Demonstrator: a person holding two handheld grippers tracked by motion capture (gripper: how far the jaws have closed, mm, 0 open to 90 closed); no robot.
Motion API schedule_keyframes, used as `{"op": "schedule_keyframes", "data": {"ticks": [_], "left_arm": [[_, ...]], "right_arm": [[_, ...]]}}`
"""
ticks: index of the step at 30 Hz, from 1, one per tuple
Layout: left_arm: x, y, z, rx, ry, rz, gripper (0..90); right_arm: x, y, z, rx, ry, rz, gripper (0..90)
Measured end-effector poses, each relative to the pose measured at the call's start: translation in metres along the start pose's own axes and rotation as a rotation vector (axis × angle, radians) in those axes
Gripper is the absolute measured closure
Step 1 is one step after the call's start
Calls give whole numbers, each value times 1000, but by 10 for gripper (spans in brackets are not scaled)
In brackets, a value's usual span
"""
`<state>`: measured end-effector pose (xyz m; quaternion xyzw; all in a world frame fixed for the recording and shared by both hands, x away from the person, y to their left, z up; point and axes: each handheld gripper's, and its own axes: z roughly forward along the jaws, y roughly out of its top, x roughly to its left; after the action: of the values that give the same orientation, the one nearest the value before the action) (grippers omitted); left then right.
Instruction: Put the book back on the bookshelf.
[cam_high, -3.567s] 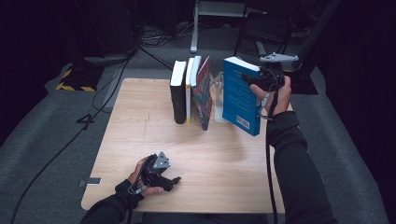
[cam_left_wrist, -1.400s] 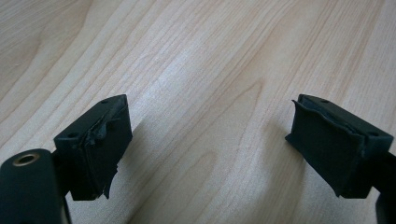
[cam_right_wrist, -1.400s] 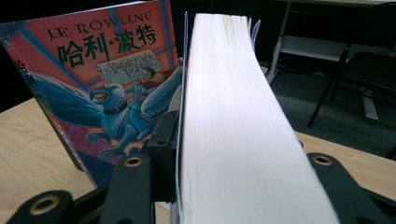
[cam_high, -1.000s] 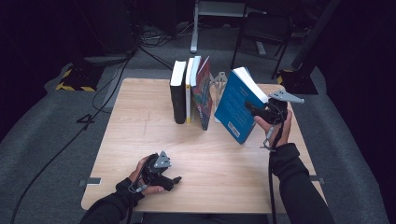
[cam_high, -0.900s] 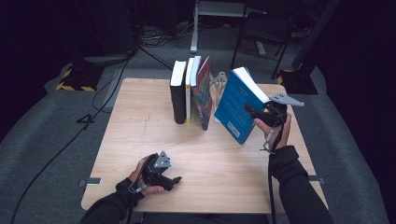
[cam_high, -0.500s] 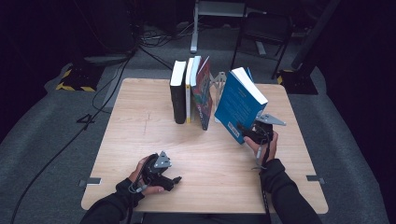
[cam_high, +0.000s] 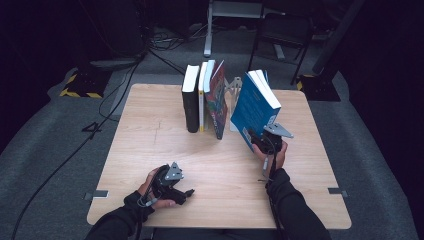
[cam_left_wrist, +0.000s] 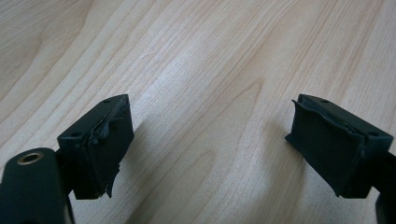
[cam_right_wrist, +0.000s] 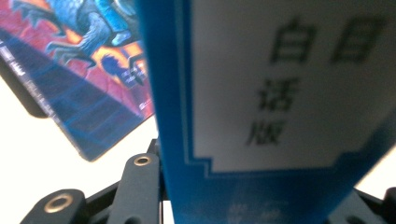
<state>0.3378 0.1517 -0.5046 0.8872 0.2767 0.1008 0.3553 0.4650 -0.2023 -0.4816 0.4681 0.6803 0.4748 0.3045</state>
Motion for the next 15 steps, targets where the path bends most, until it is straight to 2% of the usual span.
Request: {"op": "schedule_keyframes", "data": {"ticks": [5, 15], "left_arm": [[0, 0, 0, 1, -3, 1, 132], [0, 0, 0, 1, -7, 5, 131]], "right_arm": [[4, 4, 11, -6, -32, 10, 604], [4, 8, 22, -8, -42, 32, 593]]}}
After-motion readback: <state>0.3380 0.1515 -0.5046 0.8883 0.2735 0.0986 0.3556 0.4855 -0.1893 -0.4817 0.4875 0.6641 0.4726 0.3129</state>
